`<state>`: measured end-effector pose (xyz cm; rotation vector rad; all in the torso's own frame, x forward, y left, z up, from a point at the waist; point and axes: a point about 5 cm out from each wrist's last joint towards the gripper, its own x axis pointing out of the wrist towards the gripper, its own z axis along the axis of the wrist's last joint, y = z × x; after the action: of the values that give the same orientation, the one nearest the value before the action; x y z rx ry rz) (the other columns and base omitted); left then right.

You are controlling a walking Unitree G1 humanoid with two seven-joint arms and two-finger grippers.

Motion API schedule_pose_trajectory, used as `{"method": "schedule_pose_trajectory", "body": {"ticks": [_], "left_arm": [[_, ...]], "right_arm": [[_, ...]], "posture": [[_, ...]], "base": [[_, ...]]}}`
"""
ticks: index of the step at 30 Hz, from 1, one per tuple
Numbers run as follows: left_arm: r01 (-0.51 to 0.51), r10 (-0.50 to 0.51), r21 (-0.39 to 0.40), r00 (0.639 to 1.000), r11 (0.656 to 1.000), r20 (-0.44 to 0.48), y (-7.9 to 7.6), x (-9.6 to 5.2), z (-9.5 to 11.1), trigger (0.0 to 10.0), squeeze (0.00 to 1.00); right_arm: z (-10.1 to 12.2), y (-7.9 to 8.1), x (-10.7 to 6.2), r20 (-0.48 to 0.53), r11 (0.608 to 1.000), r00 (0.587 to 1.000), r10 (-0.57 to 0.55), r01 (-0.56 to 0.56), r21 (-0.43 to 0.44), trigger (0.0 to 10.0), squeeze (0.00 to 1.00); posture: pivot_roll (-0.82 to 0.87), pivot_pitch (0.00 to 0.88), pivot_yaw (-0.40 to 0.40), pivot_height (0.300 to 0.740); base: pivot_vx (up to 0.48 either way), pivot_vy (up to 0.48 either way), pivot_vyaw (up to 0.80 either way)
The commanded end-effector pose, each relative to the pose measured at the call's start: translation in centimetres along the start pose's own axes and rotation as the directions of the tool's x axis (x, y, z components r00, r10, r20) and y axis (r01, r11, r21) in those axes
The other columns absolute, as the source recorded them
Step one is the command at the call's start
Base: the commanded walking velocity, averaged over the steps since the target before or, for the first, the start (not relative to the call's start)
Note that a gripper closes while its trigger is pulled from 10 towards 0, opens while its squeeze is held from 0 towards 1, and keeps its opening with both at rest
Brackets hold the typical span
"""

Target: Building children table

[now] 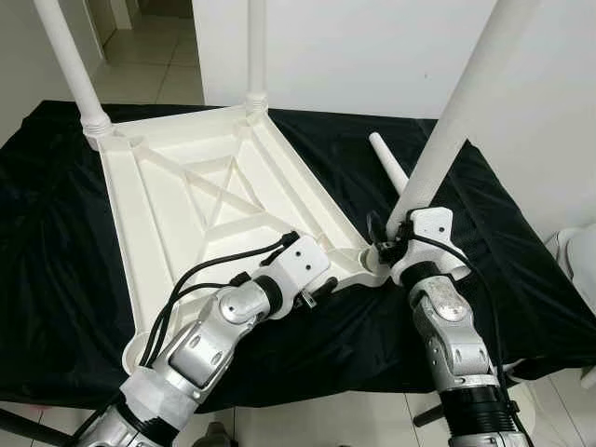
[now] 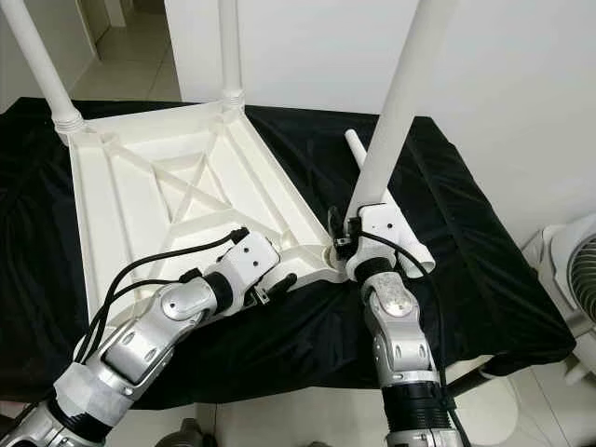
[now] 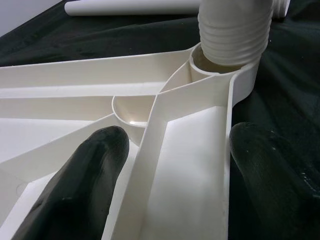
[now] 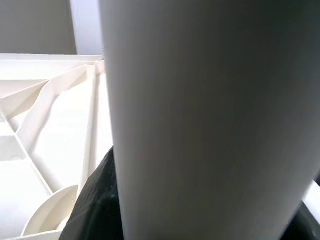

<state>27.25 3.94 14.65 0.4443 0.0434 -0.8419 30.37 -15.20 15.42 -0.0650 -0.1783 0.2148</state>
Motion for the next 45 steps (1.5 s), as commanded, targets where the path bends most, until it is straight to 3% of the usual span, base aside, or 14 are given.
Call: {"method": "schedule_pose_trajectory", "body": {"ticks": [1,24,34,39,45], "left_arm": [[0.028,-0.028,0.014,1.0,1.0,0.0,-0.4,-0.1,0.1,10.0,0.0],[0.028,-0.028,0.023,0.999,0.999,0.022,-0.2,-0.4,1.1,10.0,0.0],[0.017,-0.017,0.024,1.0,1.0,0.021,0.1,-0.7,1.2,10.0,0.0],[0.017,-0.017,0.024,1.0,1.0,0.021,0.1,-0.7,1.3,10.0,0.0],[0.02,-0.02,0.026,1.0,0.999,0.024,0.2,-0.8,1.4,10.0,0.0]], "right_arm": [[-1.4,0.3,-0.4,-0.063,1.0,0.998,0.03,-0.03,-0.004,10.0,0.0],[-3.0,0.6,-0.9,-0.083,0.991,0.99,0.116,-0.121,-0.059,10.0,0.0],[-3.4,1.1,-2.7,-0.056,0.966,0.97,0.235,-0.24,-0.092,10.0,0.0],[-3.7,0.9,-2.9,-0.064,0.969,0.971,0.232,-0.236,-0.066,10.0,0.0],[-4.4,0.1,-2.8,-0.113,0.984,0.979,0.171,-0.164,0.063,10.0,0.0]], "posture": [[0.09,0.033,-0.032,0.74],[0.1,0.029,-0.03,0.74],[0.11,0.042,-0.027,0.74],[0.11,0.044,-0.023,0.74],[0.11,0.044,-0.02,0.74]], "base": [[0.0,0.0,0.0],[0.0,0.0,0.0],[0.0,0.0,0.0],[0.0,0.0,0.0],[0.0,0.0,0.0]]}}
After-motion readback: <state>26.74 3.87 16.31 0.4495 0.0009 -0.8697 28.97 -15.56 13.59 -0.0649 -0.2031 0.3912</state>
